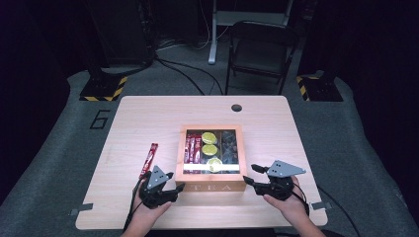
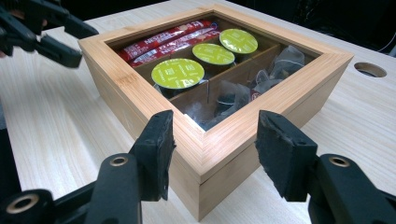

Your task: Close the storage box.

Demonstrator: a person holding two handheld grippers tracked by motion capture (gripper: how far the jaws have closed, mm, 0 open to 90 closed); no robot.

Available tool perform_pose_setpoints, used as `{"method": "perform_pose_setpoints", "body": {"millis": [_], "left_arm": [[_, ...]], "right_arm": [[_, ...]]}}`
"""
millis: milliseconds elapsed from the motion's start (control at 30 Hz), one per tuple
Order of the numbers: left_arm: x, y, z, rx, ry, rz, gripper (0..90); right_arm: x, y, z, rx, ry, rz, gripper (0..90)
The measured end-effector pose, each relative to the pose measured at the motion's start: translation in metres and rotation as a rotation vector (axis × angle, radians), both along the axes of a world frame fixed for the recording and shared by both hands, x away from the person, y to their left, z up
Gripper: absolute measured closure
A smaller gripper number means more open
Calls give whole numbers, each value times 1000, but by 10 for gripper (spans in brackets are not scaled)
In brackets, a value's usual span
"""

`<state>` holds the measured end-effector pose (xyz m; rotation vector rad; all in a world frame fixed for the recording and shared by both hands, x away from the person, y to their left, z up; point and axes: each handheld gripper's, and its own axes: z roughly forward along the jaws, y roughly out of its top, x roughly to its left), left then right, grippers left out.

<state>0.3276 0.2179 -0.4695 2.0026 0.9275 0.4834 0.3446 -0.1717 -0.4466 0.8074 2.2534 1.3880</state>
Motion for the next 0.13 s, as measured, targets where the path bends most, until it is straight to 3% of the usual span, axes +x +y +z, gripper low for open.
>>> {"method": "perform_pose_setpoints", "body": {"millis": [133], "left_arm": [[-2, 6, 2, -25, 0, 19, 388]], "right_arm": [[1, -1, -4, 4, 10, -12, 451]]}}
